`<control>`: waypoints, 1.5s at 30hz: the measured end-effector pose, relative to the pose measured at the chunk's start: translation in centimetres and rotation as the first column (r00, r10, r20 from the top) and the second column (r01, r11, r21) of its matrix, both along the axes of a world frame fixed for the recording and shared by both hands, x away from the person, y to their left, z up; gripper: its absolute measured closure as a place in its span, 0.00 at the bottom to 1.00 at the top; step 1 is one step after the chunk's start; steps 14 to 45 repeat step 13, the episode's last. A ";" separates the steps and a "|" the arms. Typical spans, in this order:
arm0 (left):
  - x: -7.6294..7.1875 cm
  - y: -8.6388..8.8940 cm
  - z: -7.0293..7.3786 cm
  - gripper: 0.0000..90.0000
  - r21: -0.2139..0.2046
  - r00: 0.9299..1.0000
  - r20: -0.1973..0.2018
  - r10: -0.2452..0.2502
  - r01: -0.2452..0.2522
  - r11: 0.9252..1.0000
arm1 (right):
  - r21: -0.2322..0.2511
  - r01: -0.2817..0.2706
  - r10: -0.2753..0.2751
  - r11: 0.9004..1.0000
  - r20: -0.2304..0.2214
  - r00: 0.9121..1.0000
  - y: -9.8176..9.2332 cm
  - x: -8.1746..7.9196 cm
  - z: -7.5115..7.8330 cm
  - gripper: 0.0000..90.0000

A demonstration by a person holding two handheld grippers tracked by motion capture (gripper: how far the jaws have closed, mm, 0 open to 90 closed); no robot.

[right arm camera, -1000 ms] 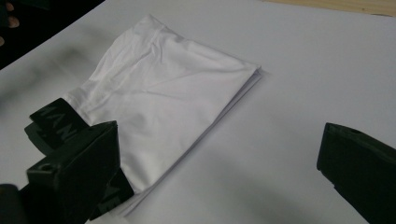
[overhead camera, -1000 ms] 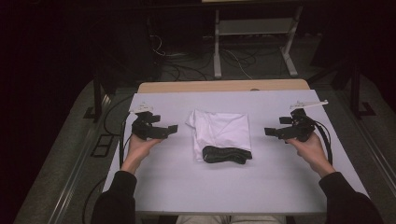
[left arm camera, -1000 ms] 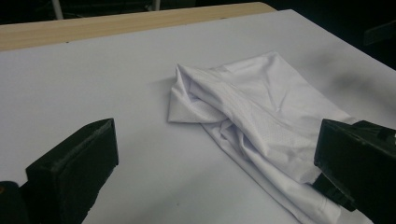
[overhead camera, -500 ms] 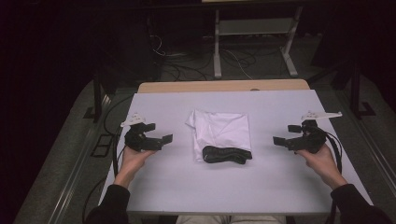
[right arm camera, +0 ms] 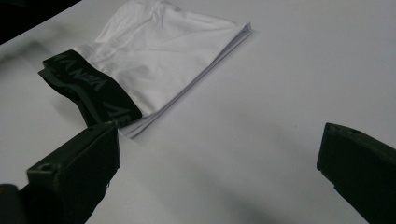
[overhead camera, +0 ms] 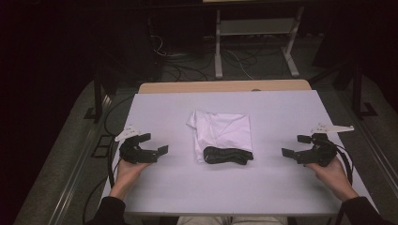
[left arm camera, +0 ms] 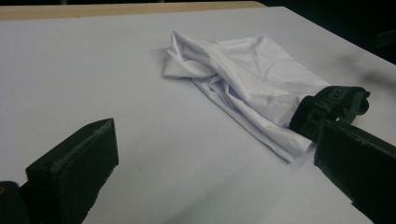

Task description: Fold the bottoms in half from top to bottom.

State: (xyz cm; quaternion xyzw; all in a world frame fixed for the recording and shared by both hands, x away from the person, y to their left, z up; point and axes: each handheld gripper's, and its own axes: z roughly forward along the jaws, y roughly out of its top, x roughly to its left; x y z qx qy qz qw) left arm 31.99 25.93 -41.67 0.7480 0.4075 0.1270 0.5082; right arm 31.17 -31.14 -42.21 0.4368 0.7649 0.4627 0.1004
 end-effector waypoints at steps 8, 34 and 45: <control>-1.4 0.5 -0.6 0.00 0.006 1.000 0.000 0.006 -0.006 1.000 | -0.015 0.013 -0.013 1.000 0.000 1.000 -0.4 -1.4 -0.8 0.00; -1.6 0.6 -0.8 0.00 0.029 1.000 0.001 -0.001 0.001 1.000 | -0.012 0.019 -0.019 1.000 0.002 1.000 -0.3 -1.8 -0.9 0.00; -1.6 0.6 -0.8 0.00 0.029 1.000 0.001 -0.001 0.001 1.000 | -0.012 0.019 -0.019 1.000 0.002 1.000 -0.3 -1.8 -0.9 0.00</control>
